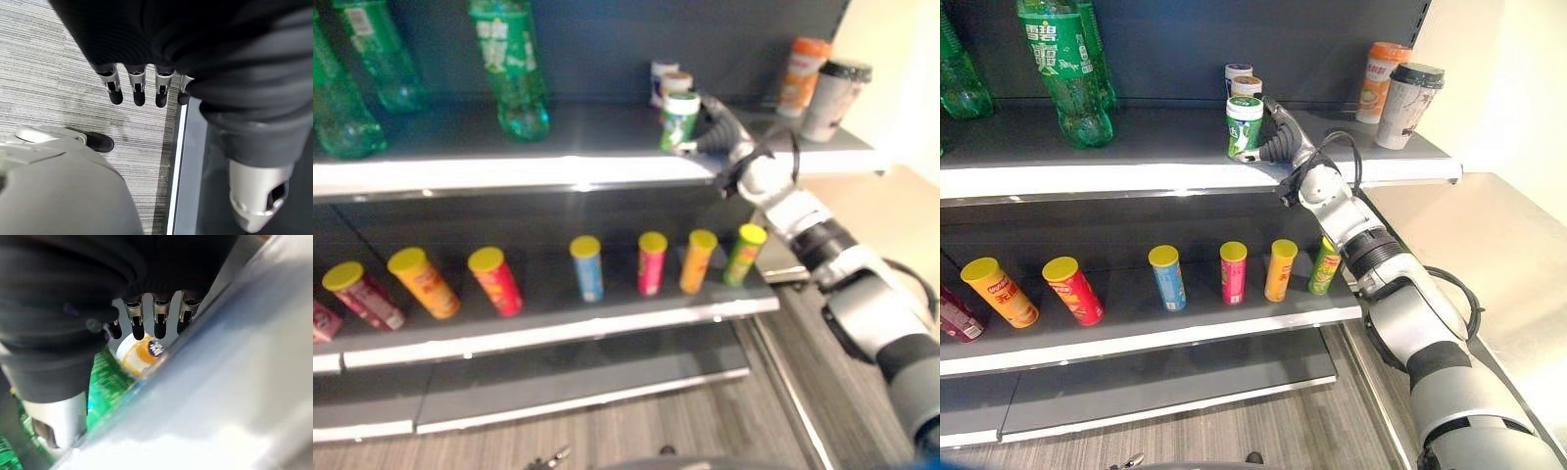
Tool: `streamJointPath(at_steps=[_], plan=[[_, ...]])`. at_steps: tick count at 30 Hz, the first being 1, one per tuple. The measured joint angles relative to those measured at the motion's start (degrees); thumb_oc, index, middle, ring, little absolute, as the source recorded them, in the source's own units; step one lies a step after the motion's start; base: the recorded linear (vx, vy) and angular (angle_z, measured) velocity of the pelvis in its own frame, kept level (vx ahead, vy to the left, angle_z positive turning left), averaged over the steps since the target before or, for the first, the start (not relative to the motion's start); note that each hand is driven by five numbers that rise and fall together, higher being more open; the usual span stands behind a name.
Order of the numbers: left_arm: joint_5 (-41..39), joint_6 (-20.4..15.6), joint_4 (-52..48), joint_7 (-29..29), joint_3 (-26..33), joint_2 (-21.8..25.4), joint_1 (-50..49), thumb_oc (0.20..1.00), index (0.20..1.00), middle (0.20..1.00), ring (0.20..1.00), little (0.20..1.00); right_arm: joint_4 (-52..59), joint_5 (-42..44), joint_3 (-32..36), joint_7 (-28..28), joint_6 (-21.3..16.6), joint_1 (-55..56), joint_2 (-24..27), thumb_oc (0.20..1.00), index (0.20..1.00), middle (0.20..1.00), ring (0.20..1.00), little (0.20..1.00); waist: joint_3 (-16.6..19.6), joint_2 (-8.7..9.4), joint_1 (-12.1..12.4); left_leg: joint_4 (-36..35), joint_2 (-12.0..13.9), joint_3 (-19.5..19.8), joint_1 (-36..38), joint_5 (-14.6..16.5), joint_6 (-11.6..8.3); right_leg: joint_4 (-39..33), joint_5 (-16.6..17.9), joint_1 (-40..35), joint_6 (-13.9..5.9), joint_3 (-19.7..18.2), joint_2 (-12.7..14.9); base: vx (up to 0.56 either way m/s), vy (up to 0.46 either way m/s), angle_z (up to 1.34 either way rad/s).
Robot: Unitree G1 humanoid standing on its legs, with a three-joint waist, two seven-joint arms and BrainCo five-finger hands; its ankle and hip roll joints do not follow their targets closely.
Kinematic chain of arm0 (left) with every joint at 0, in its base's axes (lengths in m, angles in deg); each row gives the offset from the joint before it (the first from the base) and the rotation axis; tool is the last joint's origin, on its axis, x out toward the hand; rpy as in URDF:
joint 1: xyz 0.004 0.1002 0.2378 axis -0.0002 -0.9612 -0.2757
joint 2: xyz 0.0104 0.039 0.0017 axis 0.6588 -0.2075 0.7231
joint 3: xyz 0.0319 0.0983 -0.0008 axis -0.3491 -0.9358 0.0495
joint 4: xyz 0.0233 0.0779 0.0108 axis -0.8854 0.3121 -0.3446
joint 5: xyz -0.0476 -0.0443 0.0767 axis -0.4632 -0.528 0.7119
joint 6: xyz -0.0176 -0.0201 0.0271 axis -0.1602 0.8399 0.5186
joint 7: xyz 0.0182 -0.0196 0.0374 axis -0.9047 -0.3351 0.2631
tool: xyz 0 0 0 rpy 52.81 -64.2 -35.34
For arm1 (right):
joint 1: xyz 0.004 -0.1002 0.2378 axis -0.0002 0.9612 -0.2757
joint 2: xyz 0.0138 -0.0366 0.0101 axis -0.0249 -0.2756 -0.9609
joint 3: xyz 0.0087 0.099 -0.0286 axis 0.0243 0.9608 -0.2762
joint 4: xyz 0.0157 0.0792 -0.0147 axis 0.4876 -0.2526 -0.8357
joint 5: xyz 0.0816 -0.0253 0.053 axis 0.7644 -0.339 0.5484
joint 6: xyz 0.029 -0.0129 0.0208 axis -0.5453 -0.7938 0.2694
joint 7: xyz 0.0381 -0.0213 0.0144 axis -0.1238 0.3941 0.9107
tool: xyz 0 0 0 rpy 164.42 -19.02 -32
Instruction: Put the goods on the table back onto the shelves and tidy them up.
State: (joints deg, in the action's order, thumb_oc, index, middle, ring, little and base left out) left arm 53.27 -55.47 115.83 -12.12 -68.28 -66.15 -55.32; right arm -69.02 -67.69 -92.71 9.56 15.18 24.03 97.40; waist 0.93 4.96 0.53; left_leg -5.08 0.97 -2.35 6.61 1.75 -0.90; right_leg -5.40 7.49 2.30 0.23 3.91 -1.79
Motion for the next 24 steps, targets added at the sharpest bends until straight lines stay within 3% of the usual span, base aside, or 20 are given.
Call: streamJointPath(at_steps=[13, 16, 24], plan=[[0.0, 0.0, 0.0, 0.1, 0.1, -0.1, -0.1, 1.0, 1.0, 1.0, 1.0, 1.0, -0.5, -2.1, 0.1, 1.3, 0.2, -0.8, 1.3, 1.0, 1.0, 1.0, 1.0, 1.0, -0.1, -0.25, -0.1, 0.0, 0.0, -0.1, 0.3, 0.0, 0.0, 0.0, 0.1, -0.1, 0.16, -0.1, 0.0, 0.0, 0.0, 0.0], [-0.1, 0.1, 0.0, 0.1, 0.6, -0.3, 0.0, 1.0, 1.0, 1.0, 1.0, 1.0, 1.2, -2.6, 0.4, 2.1, 0.5, -1.4, 3.9, 1.0, 1.0, 1.0, 1.0, 1.0, -0.2, -0.4, -0.3, 0.0, 0.0, -0.5, 0.4, 0.0, 0.0, 0.0, 0.1, 0.0, 0.1, -0.3, 0.0, -0.01, 0.015, -0.06], [-0.4, 0.9, -0.5, 0.4, 4.5, -1.5, -0.1, 1.0, 1.0, 1.0, 1.0, 1.0, 27.1, -3.0, 10.2, 4.4, -0.2, 4.3, 16.8, 1.0, 1.0, 1.0, 1.0, 1.0, -0.8, -1.36, -2.5, -0.1, -0.1, -2.8, 1.2, 0.3, 0.32, 0.0, 0.3, -0.1, -0.16, -2.2, -0.3, 0.0, 0.012, -0.12]])
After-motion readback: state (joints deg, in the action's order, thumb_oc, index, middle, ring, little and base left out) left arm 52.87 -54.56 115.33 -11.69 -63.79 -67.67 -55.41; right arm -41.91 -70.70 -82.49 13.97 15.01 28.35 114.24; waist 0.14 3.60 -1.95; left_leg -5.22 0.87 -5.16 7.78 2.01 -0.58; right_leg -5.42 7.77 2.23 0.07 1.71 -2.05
